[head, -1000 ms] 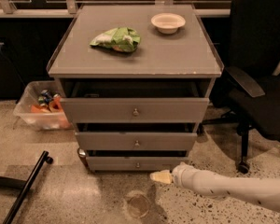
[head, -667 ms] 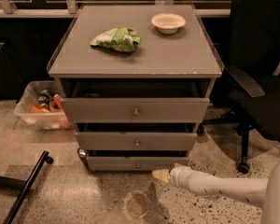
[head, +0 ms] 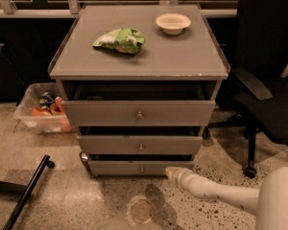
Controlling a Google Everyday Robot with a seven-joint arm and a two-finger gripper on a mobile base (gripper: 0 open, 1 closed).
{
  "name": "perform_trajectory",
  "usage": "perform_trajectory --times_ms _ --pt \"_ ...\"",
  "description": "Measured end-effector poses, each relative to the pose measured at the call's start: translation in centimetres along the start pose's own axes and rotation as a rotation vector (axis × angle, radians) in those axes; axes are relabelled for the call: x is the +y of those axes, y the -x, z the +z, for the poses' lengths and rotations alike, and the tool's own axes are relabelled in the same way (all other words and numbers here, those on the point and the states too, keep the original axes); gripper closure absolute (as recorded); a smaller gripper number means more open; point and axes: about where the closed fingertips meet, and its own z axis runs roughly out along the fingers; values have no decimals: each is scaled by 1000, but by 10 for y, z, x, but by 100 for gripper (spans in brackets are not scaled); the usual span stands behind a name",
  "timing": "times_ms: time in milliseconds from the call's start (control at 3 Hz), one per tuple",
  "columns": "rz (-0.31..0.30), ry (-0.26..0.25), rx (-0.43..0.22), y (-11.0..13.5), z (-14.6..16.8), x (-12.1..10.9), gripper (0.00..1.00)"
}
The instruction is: Open bottom drawer
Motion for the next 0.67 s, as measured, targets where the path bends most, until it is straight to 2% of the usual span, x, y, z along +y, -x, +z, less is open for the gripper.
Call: perform_trajectory --times_ms 333,667 --pt "-14 -6 -44 6 23 -10 96" --pt "-9 -14 -88 12 45 -21 100"
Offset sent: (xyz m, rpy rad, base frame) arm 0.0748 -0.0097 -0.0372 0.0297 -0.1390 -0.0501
